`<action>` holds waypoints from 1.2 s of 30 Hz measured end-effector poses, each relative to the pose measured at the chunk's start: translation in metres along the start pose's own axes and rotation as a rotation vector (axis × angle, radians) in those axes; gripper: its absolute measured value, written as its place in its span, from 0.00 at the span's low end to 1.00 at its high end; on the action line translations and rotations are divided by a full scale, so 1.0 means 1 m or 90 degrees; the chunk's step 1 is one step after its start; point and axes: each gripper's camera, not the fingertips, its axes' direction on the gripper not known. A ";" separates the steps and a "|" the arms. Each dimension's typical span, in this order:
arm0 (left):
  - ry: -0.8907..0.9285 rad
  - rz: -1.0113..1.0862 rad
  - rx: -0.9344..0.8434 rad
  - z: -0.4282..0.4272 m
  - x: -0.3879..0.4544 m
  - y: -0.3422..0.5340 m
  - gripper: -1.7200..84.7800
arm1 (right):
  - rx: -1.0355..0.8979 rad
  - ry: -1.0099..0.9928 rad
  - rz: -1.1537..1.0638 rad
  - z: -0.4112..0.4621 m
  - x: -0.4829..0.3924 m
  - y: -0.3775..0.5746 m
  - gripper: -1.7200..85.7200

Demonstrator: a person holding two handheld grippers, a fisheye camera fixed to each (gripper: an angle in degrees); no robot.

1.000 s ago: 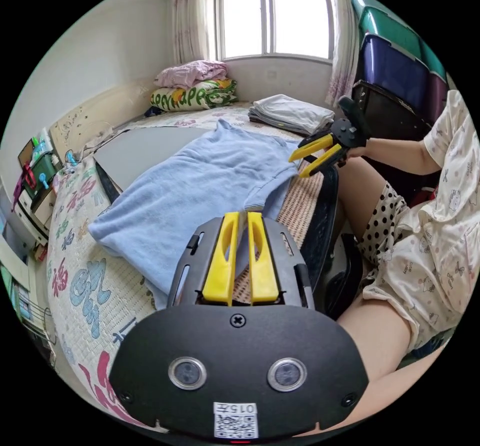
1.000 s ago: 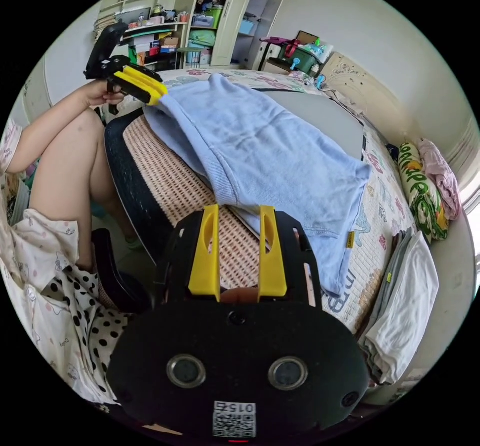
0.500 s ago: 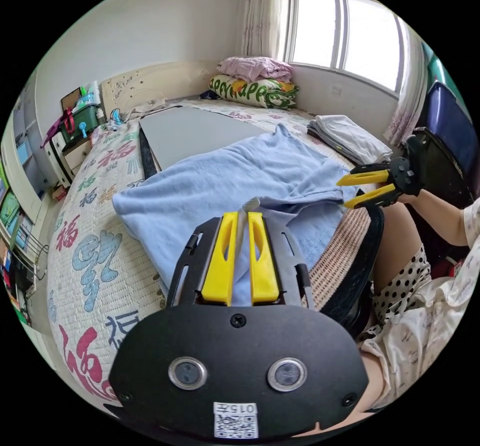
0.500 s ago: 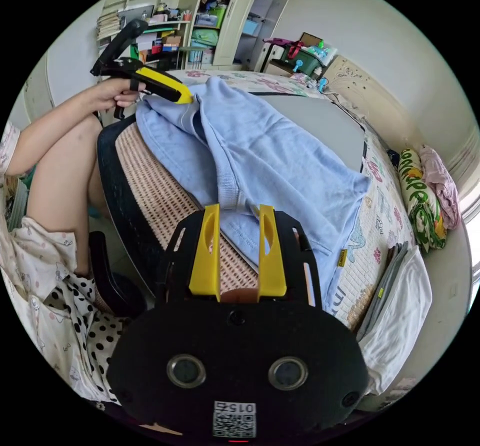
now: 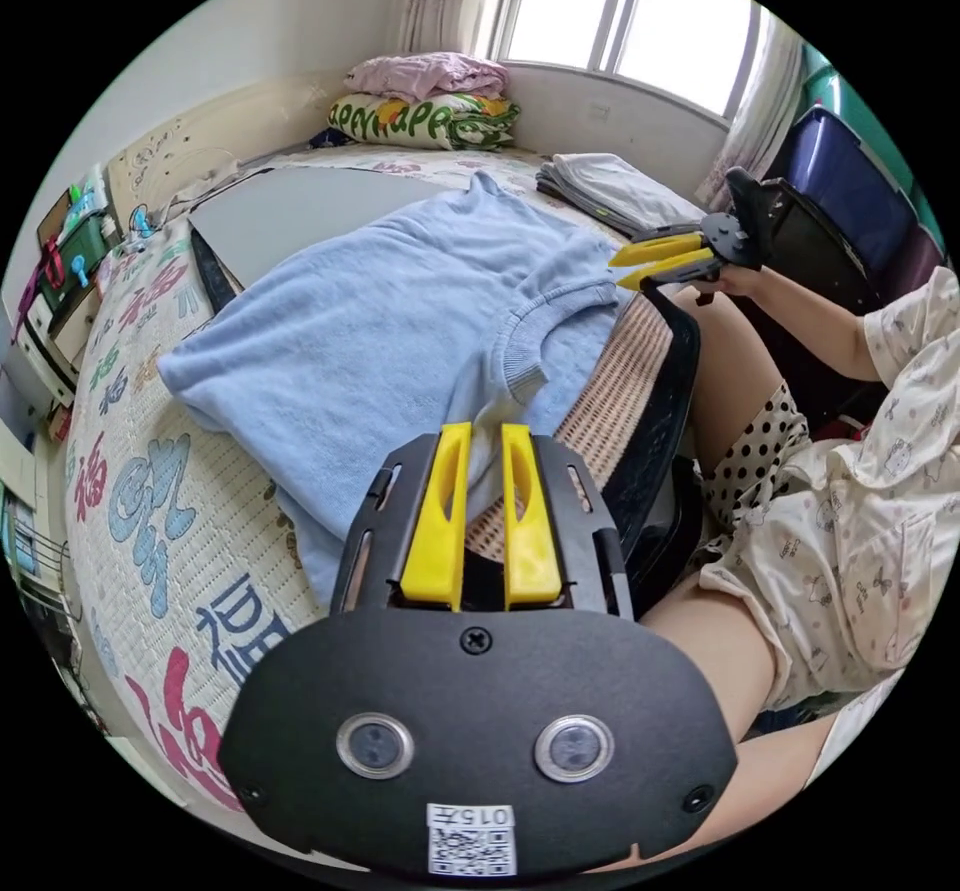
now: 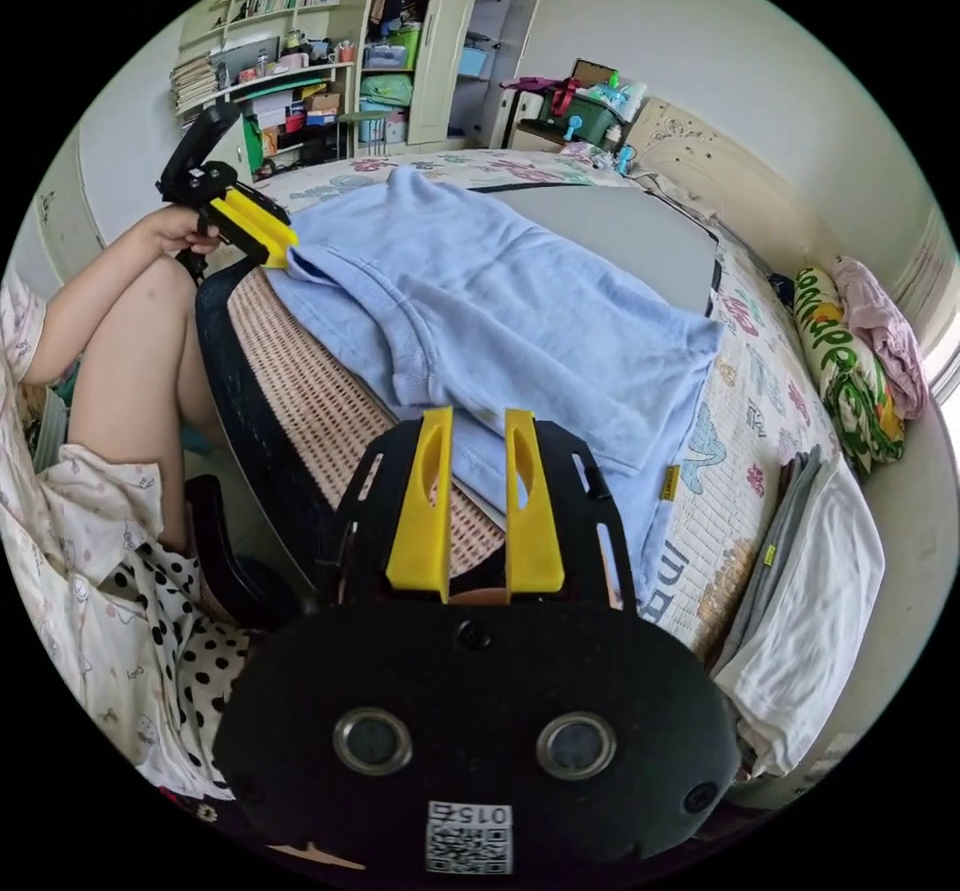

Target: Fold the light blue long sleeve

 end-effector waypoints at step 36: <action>-0.055 -0.151 0.499 -0.169 -0.153 -0.192 0.11 | 0.145 -0.152 0.184 -0.152 0.098 -0.490 0.09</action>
